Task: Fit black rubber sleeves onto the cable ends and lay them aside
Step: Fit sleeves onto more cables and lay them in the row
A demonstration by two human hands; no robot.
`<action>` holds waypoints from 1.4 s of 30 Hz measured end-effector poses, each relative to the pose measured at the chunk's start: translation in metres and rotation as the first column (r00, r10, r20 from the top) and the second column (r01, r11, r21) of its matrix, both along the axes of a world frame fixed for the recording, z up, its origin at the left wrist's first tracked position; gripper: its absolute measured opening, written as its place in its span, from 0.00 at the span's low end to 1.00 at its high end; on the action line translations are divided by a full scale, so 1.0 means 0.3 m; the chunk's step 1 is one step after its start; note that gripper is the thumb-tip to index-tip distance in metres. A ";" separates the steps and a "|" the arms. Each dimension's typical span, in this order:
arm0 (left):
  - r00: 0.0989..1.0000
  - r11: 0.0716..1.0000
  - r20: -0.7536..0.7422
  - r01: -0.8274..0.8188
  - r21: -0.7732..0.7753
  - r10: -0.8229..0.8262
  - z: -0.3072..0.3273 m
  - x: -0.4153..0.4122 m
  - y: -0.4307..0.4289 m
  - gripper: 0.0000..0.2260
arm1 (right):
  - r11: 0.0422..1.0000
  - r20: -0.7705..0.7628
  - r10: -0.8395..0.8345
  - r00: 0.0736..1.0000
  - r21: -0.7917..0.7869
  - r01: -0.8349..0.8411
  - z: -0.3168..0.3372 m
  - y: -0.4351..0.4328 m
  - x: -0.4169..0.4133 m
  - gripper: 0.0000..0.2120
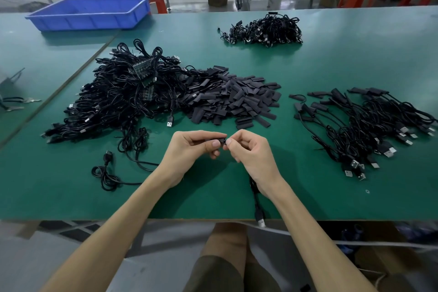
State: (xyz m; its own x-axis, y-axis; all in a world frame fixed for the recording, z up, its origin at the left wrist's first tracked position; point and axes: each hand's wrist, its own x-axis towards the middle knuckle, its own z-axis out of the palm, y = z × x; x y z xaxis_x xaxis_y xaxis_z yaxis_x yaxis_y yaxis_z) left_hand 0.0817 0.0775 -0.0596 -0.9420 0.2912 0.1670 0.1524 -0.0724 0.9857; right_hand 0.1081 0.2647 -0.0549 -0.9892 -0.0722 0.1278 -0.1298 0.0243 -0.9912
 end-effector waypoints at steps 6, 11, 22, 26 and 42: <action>1.000 1.000 -0.004 -0.024 -0.008 0.024 -0.003 0.002 0.001 0.09 | 1.000 0.001 -0.007 1.000 0.004 0.007 0.000 0.000 0.002 0.07; 0.999 0.999 -0.006 -0.036 0.009 0.036 -0.007 -0.001 -0.004 0.09 | 0.999 -0.004 -0.022 1.000 -0.029 0.021 -0.002 0.003 0.003 0.08; 0.999 0.999 -0.034 -0.035 -0.006 0.035 -0.010 -0.005 -0.016 0.11 | 0.999 -0.008 0.037 0.999 -0.014 -0.037 -0.005 0.008 0.000 0.11; 0.998 0.999 -0.057 -0.027 -0.023 0.025 -0.007 -0.001 -0.012 0.10 | 0.998 -0.020 0.055 0.998 0.016 -0.055 -0.015 0.008 -0.003 0.08; 0.996 0.998 -0.078 -0.048 -0.037 0.045 -0.002 0.007 -0.005 0.09 | 0.996 -0.025 0.077 0.997 0.040 -0.076 -0.019 0.005 -0.003 0.09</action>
State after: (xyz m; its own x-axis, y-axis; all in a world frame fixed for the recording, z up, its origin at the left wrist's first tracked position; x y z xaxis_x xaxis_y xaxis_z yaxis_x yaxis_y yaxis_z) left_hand 0.0839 0.0761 -0.0603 -0.9394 0.2552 0.2291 0.2304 -0.0255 0.9728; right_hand 0.1072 0.2663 -0.0607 -0.9769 -0.1530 0.1493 -0.1588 0.0515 -0.9860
